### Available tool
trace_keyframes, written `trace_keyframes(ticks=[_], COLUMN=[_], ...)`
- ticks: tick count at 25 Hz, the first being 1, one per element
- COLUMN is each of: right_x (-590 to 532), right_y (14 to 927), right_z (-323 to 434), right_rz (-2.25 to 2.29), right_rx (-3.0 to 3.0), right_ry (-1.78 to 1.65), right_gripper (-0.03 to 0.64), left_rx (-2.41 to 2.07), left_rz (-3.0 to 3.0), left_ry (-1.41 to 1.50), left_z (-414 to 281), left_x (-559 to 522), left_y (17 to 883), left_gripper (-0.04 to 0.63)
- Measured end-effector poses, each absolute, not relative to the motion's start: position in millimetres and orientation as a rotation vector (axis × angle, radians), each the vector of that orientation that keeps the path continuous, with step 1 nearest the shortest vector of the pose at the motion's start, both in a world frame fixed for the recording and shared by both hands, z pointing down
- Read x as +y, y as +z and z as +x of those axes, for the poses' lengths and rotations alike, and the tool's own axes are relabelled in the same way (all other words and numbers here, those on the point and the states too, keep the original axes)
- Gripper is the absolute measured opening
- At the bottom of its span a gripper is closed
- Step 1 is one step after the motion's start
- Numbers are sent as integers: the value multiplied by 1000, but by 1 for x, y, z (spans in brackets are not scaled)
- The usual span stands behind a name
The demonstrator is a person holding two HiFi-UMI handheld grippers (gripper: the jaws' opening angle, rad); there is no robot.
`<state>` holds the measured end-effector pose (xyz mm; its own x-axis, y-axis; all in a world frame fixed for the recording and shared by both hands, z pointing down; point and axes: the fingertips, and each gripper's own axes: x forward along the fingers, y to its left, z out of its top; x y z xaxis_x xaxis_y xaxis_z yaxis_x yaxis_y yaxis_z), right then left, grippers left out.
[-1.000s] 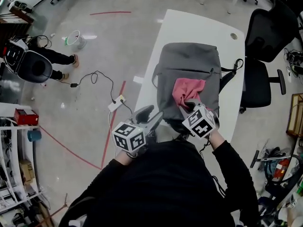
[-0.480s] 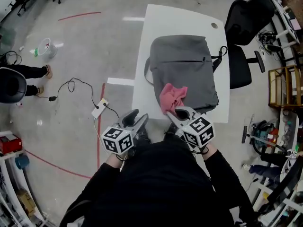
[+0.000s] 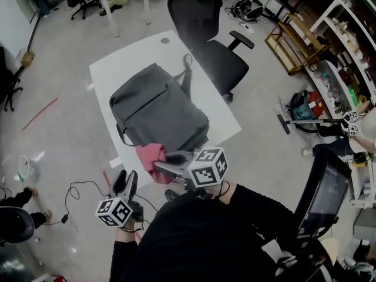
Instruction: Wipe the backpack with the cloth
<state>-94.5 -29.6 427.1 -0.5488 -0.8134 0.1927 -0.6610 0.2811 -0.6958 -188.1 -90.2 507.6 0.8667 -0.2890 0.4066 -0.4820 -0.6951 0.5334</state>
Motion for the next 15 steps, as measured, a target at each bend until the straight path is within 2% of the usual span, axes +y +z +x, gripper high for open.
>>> trace_keyframes(ticks=[8,15], right_x=[3,21], right_y=[397,403], right_z=[-36,11], right_rz=[-1475,-1536], right_rx=[2478,2563], right_ry=[-840,-682], right_gripper=[37,37], left_rx=[-469,-493], left_rz=[2431,2449], left_ry=[337,402], left_z=[-102,-61], left_x=[-38,-26], left_y=[470,478], left_gripper=[219,219])
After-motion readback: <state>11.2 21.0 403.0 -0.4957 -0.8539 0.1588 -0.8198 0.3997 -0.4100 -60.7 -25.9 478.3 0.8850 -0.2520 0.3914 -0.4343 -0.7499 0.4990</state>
